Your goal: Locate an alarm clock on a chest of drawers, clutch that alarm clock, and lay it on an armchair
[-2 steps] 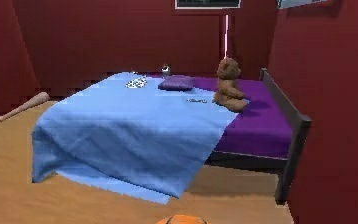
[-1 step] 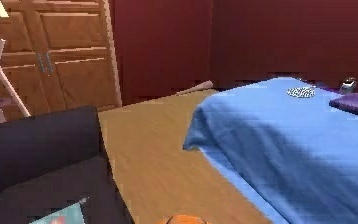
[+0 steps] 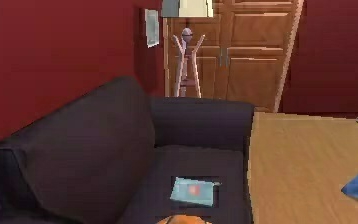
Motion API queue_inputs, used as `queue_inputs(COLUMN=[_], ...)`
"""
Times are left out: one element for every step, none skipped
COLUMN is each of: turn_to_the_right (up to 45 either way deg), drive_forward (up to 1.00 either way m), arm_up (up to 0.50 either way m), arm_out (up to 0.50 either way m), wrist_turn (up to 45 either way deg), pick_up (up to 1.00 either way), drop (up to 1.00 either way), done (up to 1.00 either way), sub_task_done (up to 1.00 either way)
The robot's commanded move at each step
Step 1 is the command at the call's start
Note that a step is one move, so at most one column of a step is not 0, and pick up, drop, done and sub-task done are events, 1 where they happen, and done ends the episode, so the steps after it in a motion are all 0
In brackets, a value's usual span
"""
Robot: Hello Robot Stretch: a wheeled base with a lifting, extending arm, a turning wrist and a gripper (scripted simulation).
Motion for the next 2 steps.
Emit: queue_inputs(turn_to_the_right=[-45.0, -30.0], drive_forward=[0.0, 0.0], arm_up=[0.0, 0.0], arm_out=[0.0, 0.0], wrist_turn=[0.0, 0.0], pick_up=[0.0, 0.0], drop=[0.0, 0.0], done=[0.0, 0.0], sub_task_done=[0.0, 0.0])
